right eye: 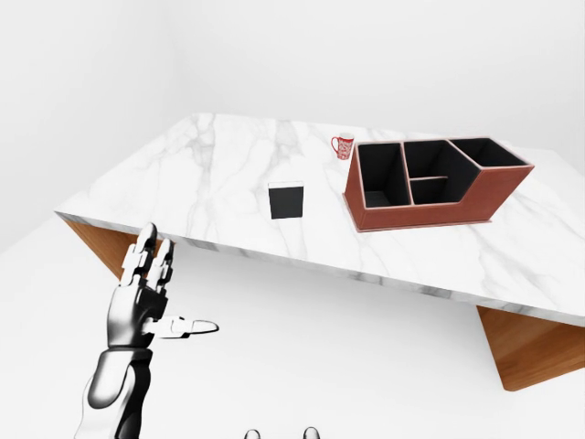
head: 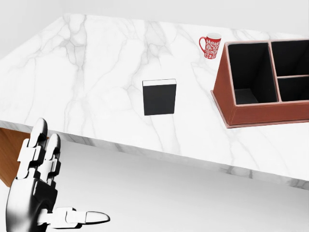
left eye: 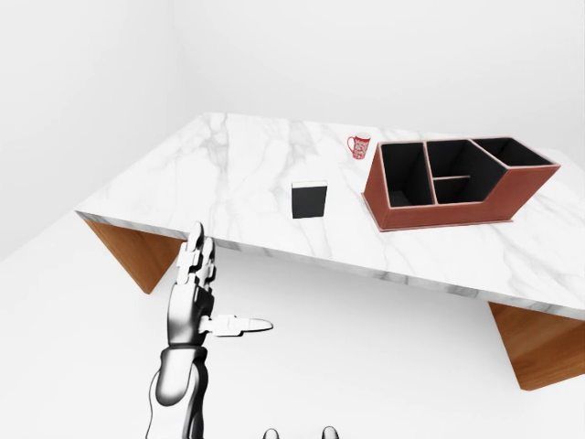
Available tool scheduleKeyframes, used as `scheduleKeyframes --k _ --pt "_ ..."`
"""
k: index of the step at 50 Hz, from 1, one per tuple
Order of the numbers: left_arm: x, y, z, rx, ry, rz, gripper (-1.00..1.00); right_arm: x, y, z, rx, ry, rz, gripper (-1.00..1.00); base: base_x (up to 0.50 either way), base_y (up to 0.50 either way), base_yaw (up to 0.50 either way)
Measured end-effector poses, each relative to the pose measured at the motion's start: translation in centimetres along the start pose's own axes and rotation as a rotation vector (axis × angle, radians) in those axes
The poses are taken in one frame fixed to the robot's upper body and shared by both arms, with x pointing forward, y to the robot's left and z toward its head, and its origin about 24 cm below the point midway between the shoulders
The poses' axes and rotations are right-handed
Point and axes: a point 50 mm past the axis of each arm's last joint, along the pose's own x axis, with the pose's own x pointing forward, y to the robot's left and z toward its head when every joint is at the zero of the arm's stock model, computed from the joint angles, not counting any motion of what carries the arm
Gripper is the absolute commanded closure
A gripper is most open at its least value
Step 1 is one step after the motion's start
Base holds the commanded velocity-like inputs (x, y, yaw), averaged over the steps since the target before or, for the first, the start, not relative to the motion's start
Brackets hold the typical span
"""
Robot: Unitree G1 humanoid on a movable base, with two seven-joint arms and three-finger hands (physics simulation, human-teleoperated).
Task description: Pick up the book and place it in the left compartment of the caddy.
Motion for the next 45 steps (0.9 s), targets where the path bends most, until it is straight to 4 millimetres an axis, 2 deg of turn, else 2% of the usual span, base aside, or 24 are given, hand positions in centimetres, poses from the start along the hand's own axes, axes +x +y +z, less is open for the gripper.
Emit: scheduleKeyframes --k 25,45 --pt "-0.08 0.0 0.41 -0.003 -0.016 0.0 -1.0 0.09 -0.06 0.44 0.0 -0.02 -0.008 -1.0 0.0 0.0 0.0" --pt "0.03 -0.03 -0.02 0.043 0.004 0.014 -1.0 0.04 -0.26 0.48 0.004 -0.018 0.004 -1.0 0.0 0.0 0.0"
